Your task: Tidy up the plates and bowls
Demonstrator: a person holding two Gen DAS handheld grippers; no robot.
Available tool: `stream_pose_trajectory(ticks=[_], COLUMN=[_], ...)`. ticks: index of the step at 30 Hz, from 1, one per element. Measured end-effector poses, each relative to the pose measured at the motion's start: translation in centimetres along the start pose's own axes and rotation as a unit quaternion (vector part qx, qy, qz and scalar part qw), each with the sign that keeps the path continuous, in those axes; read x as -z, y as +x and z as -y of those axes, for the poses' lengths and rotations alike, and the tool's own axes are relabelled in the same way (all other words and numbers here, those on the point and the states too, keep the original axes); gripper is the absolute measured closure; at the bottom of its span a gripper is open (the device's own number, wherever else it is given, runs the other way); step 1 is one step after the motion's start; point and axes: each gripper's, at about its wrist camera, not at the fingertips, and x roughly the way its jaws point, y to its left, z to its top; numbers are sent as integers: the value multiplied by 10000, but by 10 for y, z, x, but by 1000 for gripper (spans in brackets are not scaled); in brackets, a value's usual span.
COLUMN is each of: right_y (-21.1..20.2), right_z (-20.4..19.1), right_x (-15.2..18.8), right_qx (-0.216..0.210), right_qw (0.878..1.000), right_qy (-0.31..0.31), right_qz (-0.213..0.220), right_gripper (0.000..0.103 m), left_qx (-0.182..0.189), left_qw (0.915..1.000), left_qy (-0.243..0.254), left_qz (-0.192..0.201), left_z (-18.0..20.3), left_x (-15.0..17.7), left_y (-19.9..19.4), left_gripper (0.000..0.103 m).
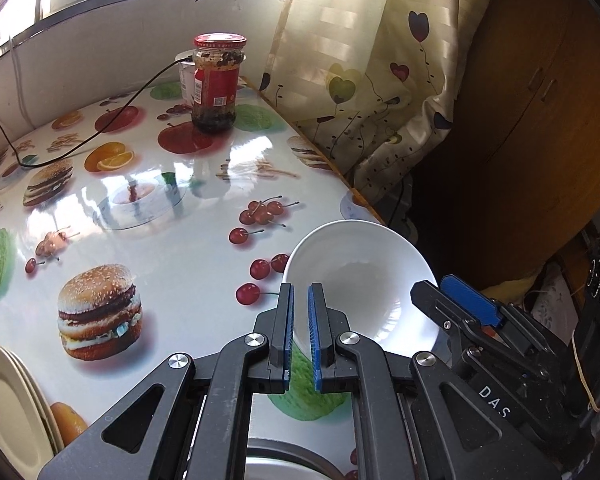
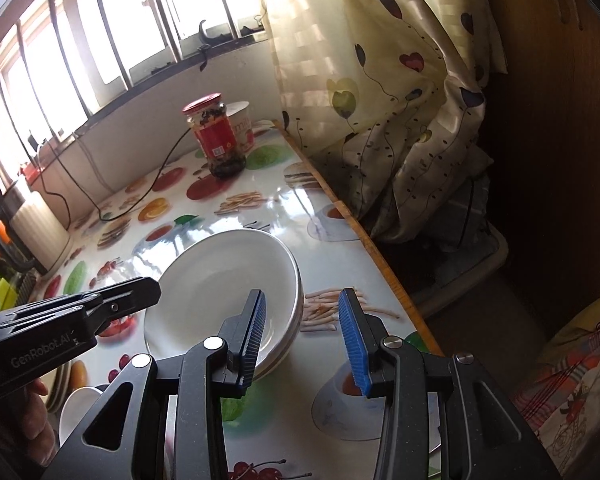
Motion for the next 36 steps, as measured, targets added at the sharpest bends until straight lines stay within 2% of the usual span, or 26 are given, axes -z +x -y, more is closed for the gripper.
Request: stream_pose_trajectory(ticks=[4, 11, 15, 18, 36], right_y=[3, 6, 8, 10, 9], right_z=[-1, -3, -5, -6, -4], right_x=[-1, -3, -4, -3, -2], right_qx=[-12, -64, -77, -69, -132], right_qw=[10000, 10000, 9999, 9999, 9999], right_qy=[-24, -50, -53, -80, -44], right_qz=[0, -44, -61, -72, -39], right_gripper=[67, 81, 83, 87, 88], left_qx=[-98, -145, -1, -58, -20], left_qw=[9999, 9998, 9999, 9998, 9998], left_qy=[97, 159, 158, 197, 158], left_qz=[29, 32, -7, -68, -83], left_z=[3, 6, 8, 9, 10], left_x=[0, -1, 0, 1, 1], left_y=[2, 2, 4, 7, 14], left_gripper=[96, 96, 96, 96, 96])
